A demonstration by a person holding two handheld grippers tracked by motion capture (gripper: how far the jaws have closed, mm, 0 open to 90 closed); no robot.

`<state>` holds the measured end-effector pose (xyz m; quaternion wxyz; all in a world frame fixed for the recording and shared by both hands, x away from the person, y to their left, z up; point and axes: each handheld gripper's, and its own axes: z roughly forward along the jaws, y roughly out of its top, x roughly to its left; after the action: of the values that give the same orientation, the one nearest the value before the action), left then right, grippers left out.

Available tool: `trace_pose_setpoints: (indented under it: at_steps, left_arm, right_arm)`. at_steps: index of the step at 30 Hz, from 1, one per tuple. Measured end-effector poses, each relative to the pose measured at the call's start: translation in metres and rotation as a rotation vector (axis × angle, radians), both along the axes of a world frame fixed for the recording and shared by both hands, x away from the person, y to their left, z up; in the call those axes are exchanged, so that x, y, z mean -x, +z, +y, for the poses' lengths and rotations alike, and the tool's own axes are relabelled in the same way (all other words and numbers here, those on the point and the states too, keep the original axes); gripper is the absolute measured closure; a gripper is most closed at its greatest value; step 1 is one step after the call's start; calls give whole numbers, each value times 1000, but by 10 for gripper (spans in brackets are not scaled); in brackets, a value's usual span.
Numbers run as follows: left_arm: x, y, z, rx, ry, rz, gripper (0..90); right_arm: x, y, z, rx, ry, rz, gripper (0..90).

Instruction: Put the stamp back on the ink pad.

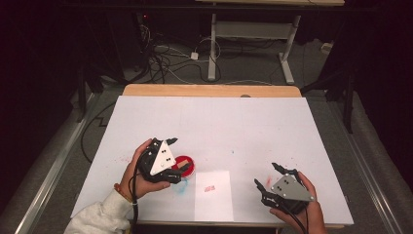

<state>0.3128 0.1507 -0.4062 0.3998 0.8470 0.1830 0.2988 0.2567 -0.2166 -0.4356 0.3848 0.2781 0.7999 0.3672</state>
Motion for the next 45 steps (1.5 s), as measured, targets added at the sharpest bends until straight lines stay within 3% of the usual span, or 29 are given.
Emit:
trace_pose_setpoints:
  at_steps: [10, 20, 45]
  left_arm:
    - [7, -3, 10, -16, 15, 0, 177]
    - [15, -7, 20, -28, 26, -24, 174]
    - [26, -22, 54, -21, 74, -5, 174]
  right_arm:
    - [0, 0, 1, 1, 1, 1, 297]
    - [1, 0, 1, 2, 1, -3, 297]
    - [0, -1, 0, 0, -11, -7, 297]
